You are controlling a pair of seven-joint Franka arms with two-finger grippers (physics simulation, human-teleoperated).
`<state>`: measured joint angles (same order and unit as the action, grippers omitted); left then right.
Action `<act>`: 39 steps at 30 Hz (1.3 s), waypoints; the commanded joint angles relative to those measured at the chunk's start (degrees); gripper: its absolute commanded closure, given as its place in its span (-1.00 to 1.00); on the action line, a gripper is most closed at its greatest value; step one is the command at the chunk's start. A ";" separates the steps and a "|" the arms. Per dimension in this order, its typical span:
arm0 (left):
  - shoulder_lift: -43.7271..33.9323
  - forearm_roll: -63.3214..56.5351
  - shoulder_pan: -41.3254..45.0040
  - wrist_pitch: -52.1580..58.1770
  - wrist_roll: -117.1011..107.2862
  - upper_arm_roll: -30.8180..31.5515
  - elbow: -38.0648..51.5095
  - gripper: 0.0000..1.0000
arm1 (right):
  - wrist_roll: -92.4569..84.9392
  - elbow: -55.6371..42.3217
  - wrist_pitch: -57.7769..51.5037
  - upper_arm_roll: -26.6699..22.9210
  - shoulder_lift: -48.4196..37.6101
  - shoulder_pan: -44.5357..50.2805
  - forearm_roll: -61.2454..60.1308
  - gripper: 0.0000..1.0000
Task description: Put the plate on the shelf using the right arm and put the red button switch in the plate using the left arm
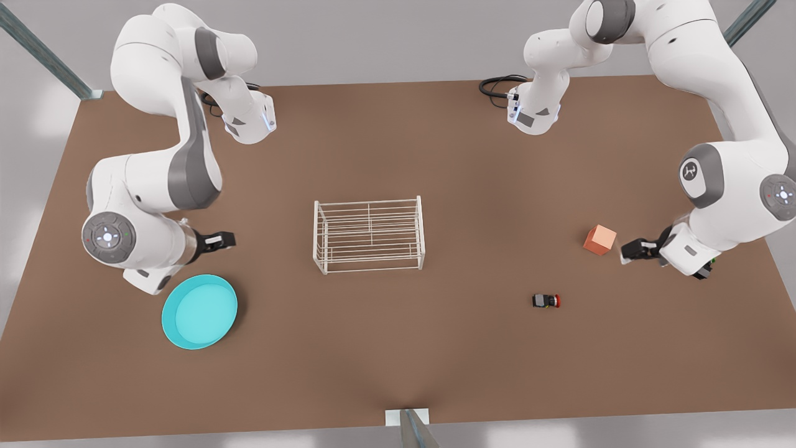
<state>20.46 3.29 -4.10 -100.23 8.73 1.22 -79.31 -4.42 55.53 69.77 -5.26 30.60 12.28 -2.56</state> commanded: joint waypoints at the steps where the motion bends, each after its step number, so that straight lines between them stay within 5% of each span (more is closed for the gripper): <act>1: -0.07 0.05 -0.03 -4.19 8.05 0.01 0.03 -1.00 | -4.37 0.28 0.98 1.83 -0.63 -2.26 0.10 -1.00; 4: 1.08 -0.04 0.94 -3.92 -1.59 0.18 -0.06 -1.00 | -4.37 0.63 1.07 1.05 -0.37 -2.17 -0.25 -1.00; 8: 4.50 0.84 8.14 -4.27 -40.45 0.45 -0.15 -1.00 | -11.65 7.05 16.88 0.69 7.97 -11.57 -0.43 -1.00; 16: 12.15 1.90 9.46 -16.14 -64.01 0.36 -0.59 -1.00 | -15.35 7.67 32.80 -0.19 20.55 -17.37 -2.89 -1.00; 23: 18.21 2.86 8.67 -26.69 -68.06 0.36 -2.34 -1.00 | -39.69 11.53 32.71 -0.80 19.32 -22.39 -8.77 -1.00; 31: 12.68 4.27 7.44 -41.27 -67.88 0.27 -17.89 -1.00 | -44.80 17.34 42.03 -0.97 20.46 -23.18 -2.89 -1.00; 39: 14.79 5.06 7.53 -43.30 -72.10 0.18 -14.82 -1.00 | -42.60 17.95 42.29 -1.06 22.75 -22.74 -4.56 -0.77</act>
<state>35.11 8.35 3.55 -140.31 -47.35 1.40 -94.27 -36.12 73.38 110.76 -6.32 53.30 -10.73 -6.78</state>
